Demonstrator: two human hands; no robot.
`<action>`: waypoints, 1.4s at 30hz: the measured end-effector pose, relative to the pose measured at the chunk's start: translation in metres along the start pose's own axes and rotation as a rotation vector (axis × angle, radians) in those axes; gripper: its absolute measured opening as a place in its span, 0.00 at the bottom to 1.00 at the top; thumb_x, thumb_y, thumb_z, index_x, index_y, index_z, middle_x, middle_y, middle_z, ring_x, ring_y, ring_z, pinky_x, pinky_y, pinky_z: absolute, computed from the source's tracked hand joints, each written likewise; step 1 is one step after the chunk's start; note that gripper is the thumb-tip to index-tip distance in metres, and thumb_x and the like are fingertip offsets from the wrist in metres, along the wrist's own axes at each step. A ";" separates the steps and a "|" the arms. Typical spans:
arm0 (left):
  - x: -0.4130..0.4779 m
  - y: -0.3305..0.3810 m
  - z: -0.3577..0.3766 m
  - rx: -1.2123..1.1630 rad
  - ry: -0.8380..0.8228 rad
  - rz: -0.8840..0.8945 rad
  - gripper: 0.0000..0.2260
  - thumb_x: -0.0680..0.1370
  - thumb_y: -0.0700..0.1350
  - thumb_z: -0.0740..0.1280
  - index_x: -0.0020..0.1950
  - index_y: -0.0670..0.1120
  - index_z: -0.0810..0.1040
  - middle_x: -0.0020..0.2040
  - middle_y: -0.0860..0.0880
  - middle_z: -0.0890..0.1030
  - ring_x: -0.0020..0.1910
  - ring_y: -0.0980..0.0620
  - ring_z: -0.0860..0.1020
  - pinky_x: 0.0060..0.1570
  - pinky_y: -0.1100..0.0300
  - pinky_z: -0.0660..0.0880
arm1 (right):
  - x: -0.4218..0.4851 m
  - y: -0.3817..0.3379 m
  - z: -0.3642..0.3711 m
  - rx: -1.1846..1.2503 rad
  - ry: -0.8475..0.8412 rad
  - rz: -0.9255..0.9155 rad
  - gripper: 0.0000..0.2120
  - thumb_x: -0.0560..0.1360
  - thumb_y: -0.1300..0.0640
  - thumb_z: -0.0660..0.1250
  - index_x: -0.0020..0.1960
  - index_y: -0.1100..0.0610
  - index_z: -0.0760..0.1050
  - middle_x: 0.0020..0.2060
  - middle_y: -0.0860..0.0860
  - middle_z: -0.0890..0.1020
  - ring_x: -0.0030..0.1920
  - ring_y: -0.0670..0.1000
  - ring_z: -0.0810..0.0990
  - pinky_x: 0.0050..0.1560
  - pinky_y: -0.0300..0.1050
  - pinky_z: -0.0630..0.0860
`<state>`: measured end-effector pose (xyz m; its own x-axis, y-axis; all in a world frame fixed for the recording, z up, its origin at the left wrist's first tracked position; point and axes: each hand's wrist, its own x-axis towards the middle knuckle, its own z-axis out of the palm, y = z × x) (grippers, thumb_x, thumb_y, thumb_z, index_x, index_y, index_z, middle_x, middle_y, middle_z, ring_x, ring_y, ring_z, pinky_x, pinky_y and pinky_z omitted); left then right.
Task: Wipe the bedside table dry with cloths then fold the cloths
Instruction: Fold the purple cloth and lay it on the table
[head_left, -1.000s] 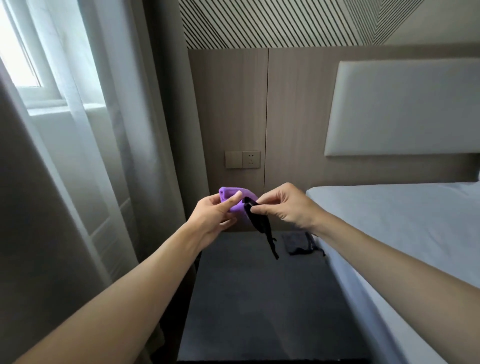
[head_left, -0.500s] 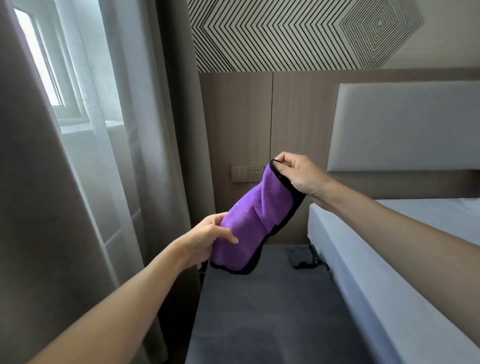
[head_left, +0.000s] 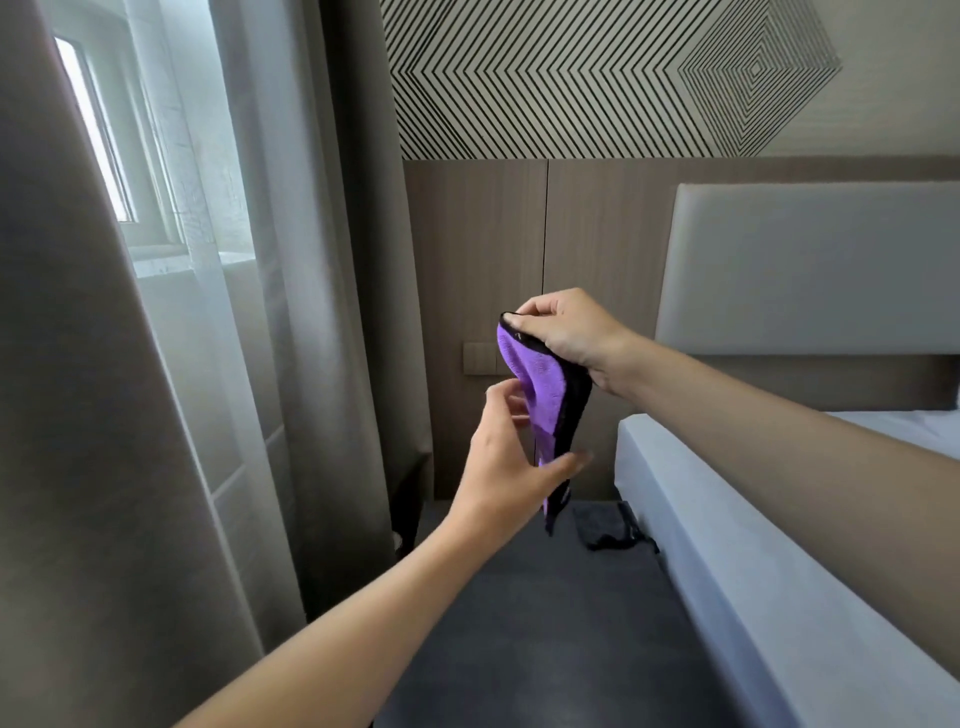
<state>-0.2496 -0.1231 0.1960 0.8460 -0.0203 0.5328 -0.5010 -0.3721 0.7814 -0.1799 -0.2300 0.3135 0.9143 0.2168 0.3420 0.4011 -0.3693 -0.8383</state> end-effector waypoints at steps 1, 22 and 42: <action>0.000 -0.001 0.002 -0.060 -0.001 -0.017 0.24 0.73 0.50 0.76 0.65 0.53 0.70 0.55 0.57 0.79 0.53 0.61 0.78 0.54 0.64 0.75 | 0.001 -0.001 -0.002 0.017 0.009 0.017 0.09 0.78 0.55 0.71 0.41 0.58 0.81 0.30 0.51 0.78 0.29 0.47 0.73 0.29 0.35 0.71; 0.025 -0.006 -0.042 -0.410 0.075 -0.538 0.20 0.83 0.48 0.55 0.44 0.52 0.87 0.40 0.49 0.86 0.45 0.49 0.81 0.50 0.53 0.77 | 0.001 0.034 -0.092 -0.352 -0.579 0.582 0.24 0.59 0.59 0.82 0.54 0.62 0.85 0.45 0.60 0.86 0.39 0.56 0.77 0.36 0.40 0.70; 0.031 0.021 -0.053 -1.207 -0.128 -0.575 0.23 0.85 0.54 0.54 0.68 0.42 0.78 0.63 0.41 0.82 0.59 0.44 0.82 0.58 0.48 0.79 | -0.086 0.118 -0.018 1.315 -0.280 0.294 0.46 0.69 0.63 0.78 0.78 0.44 0.58 0.67 0.56 0.80 0.64 0.57 0.81 0.63 0.62 0.76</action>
<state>-0.2439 -0.0820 0.2461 0.9671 -0.2491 0.0523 0.1384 0.6870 0.7134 -0.2100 -0.3090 0.1927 0.8514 0.5109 0.1189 -0.2939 0.6523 -0.6987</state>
